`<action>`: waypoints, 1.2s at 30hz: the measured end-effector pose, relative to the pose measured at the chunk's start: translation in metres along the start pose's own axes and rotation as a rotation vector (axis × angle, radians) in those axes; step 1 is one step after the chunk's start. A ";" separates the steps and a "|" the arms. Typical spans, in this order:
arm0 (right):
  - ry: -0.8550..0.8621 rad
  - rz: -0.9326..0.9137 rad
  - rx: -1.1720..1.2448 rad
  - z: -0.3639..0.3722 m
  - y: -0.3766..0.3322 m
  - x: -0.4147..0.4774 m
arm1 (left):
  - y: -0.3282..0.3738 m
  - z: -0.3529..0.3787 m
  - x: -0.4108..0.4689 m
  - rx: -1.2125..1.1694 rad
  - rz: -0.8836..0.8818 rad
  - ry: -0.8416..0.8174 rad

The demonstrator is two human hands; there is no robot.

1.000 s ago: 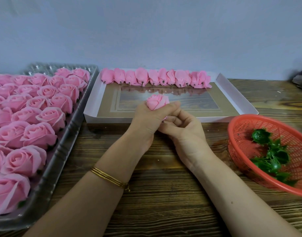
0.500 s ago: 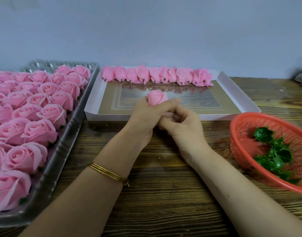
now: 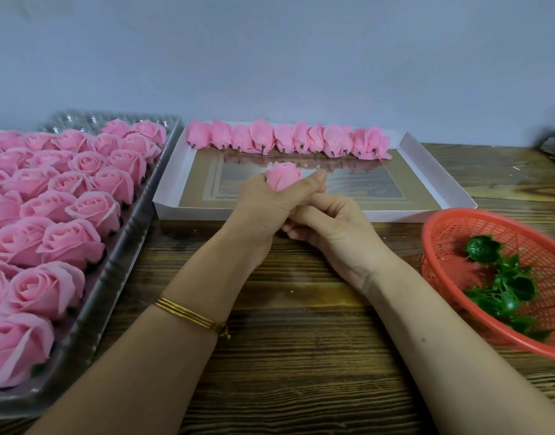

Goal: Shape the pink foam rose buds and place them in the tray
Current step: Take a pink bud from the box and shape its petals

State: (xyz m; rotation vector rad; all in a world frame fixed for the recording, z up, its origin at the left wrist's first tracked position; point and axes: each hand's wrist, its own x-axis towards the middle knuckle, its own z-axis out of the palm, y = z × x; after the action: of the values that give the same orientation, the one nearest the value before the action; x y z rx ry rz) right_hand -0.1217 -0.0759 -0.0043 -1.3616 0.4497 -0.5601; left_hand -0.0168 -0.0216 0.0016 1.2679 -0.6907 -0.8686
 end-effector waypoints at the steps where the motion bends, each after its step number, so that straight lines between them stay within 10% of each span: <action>1: 0.013 0.003 0.027 -0.001 0.001 0.000 | -0.001 0.001 0.000 -0.019 0.014 0.026; 12: 0.329 -0.106 0.147 -0.002 -0.006 0.003 | -0.007 0.000 0.001 0.371 0.421 0.267; 36: 0.258 -0.028 0.170 0.008 -0.007 0.001 | -0.008 0.010 -0.009 0.542 0.363 0.125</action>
State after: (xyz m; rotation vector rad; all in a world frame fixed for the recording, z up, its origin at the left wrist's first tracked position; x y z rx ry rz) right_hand -0.1168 -0.0708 0.0038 -1.1388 0.5790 -0.7838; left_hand -0.0313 -0.0193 -0.0046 1.5915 -1.0593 -0.3039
